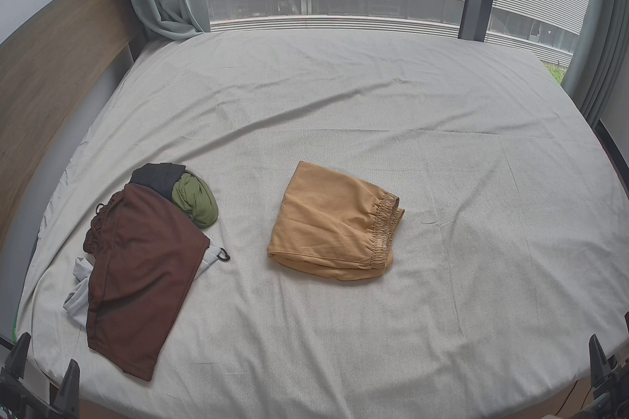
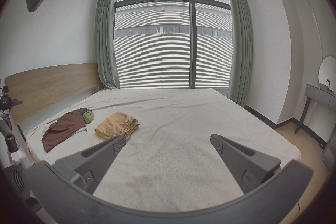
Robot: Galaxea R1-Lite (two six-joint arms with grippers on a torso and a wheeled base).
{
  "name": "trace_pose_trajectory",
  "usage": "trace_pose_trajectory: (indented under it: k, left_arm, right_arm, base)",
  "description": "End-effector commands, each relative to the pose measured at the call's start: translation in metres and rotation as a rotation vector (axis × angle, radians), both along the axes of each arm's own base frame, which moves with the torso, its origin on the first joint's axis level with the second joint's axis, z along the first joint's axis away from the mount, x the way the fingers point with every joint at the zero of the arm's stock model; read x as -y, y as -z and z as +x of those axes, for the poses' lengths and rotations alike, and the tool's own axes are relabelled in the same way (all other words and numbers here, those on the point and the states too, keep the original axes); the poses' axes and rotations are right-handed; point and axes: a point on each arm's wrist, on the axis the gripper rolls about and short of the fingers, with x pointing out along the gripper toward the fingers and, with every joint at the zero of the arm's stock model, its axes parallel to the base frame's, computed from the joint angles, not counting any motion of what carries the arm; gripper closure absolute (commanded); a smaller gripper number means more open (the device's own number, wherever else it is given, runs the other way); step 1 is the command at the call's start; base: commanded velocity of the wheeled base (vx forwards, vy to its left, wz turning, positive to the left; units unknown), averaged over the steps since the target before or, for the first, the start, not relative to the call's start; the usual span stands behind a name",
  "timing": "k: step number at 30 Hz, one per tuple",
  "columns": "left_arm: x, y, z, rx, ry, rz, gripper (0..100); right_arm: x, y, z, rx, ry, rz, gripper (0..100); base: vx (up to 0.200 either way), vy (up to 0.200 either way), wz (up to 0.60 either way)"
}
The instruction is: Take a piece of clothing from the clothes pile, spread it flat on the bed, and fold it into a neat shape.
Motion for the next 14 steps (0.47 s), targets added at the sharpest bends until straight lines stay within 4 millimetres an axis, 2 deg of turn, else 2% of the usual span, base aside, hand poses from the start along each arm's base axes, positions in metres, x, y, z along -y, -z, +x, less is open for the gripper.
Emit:
trace_pose_trajectory:
  k: [1,14]
  left_arm:
    - [-0.0005,0.0074,0.0011,-0.040,0.059,0.034,0]
    - [-0.0003,0.0082,-0.0018,-0.003,0.034,0.027,0]
  right_arm:
    - [0.0000,0.0046,0.0003,-0.003,-0.003,-0.001,0]
    - [-0.0001,0.0044,0.0002,-0.003,-0.006,-0.001,0]
  base:
    - [0.000,0.000,0.00]
    - [0.000,0.000,0.00]
